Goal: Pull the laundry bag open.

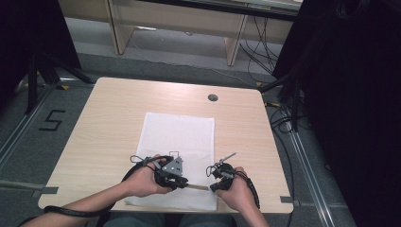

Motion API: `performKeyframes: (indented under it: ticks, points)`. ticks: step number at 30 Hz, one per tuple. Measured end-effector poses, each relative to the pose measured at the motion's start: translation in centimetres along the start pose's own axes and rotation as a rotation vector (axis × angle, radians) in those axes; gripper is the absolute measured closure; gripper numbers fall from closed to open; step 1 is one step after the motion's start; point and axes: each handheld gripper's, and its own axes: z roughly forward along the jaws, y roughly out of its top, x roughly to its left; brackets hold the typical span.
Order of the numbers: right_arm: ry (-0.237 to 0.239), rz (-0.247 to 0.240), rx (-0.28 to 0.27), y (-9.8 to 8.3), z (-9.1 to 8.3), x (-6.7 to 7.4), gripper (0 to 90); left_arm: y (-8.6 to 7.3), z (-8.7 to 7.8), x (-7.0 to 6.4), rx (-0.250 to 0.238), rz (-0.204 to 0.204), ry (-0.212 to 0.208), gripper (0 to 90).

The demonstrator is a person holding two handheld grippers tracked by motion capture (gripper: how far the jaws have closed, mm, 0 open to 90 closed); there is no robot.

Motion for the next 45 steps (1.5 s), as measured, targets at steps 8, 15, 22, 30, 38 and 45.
performKeyframes:
  ticks: [8, 15, 22, 30, 38, 45]
  points:
    - [0.007, 0.004, -0.001, 0.0, 0.0, -0.1, 90.0, -0.2, -0.4, 0.1, 0.0, 0.0, -0.001, 81.9]
    - [0.007, 0.003, -0.002, 0.0, 0.0, -0.1, 90.0, -0.3, -0.4, 0.1, 0.005, 0.006, 0.006, 81.9]
    - [-0.003, -0.003, -0.006, 0.0, 0.1, -0.1, 90.0, -0.5, -0.8, 0.2, -0.006, 0.001, 0.002, 81.9]
    - [-0.001, -0.003, 0.0, 0.0, 0.1, -0.1, 90.0, -0.7, -0.8, 0.2, 0.0, 0.003, 0.001, 81.9]
    - [0.004, 0.0, 0.002, 0.0, 0.0, 0.0, 90.0, -0.9, -0.9, 0.3, 0.004, -0.013, -0.004, 81.9]
    - [0.003, 0.0, 0.002, 0.0, 0.0, 0.0, 90.0, -1.0, -1.0, 0.2, 0.009, 0.001, 0.001, 81.9]
